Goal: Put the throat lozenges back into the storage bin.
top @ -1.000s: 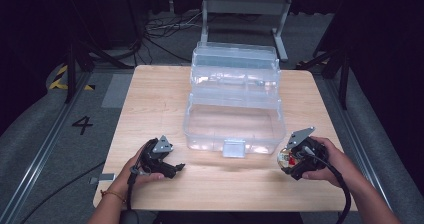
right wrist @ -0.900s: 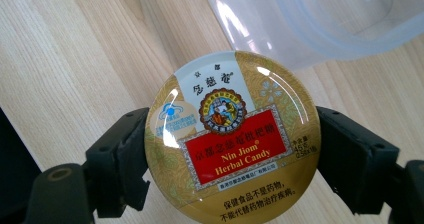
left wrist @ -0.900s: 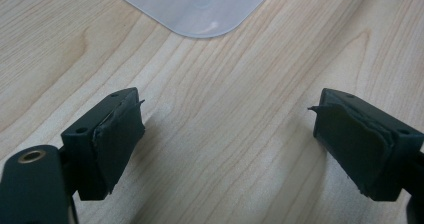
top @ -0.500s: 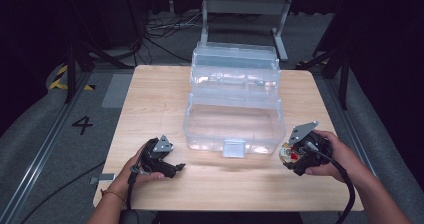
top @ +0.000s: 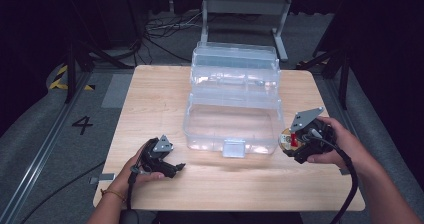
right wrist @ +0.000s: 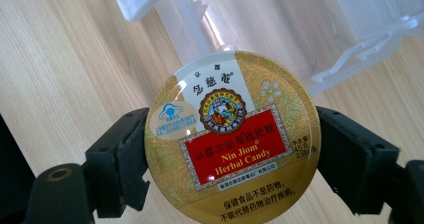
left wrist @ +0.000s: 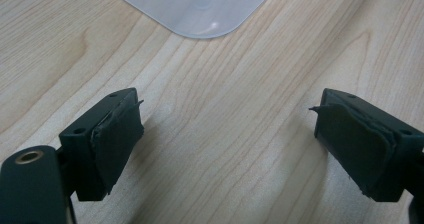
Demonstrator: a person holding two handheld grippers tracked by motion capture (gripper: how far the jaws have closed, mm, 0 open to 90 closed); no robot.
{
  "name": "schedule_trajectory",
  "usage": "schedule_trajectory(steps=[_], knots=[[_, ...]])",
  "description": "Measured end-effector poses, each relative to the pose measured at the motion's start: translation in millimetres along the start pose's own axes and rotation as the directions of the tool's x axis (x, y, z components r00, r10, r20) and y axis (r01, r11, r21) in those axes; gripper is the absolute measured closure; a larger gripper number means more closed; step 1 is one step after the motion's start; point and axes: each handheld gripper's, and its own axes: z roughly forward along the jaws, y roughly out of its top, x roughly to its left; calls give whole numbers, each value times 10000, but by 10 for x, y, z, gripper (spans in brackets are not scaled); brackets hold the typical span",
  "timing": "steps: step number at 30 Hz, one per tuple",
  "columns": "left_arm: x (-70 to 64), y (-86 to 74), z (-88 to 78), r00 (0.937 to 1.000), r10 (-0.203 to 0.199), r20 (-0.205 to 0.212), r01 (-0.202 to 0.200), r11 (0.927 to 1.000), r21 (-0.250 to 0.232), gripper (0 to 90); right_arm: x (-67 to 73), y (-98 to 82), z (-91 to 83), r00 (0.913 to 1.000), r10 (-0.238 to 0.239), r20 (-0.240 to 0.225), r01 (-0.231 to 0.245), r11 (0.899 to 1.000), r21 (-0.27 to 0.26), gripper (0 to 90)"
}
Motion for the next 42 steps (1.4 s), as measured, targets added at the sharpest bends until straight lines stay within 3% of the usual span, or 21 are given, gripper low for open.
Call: schedule_trajectory(steps=[11,21,42], knots=[[0,0,0,10000,-1,-2,1,10000,-3,121,-150,173,112,10000,-14,65,15,10000,-36,204],[-1,0,0,10000,-10,-3,10,10000,2,121,-358,309,408,9996,247,-97,-247,9997,22,204],[-1,0,-2,10000,-17,-2,17,10000,21,121,-487,478,776,9988,251,-420,-231,9986,471,204]])
